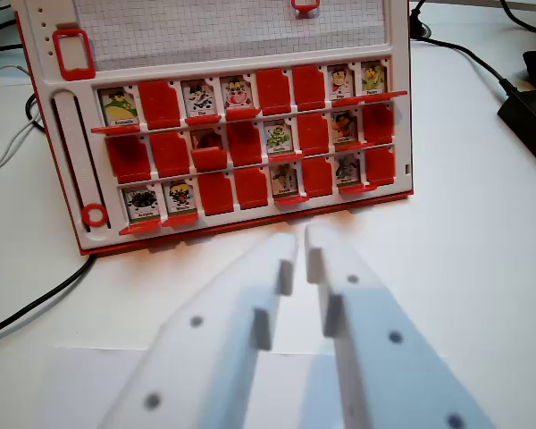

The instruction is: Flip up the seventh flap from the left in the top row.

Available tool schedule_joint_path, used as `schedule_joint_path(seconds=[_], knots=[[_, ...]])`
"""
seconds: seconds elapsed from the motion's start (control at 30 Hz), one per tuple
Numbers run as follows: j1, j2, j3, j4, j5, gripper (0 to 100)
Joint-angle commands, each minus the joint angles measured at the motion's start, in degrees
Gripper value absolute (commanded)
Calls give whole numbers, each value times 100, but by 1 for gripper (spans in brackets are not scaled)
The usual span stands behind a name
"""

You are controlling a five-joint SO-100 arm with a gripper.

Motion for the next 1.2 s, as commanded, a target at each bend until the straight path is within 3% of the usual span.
schedule_joint_path(seconds=[0.0,1.17], knots=[[18,-53,-413,-325,62,1],[0,-53,-466,-141,44,1]])
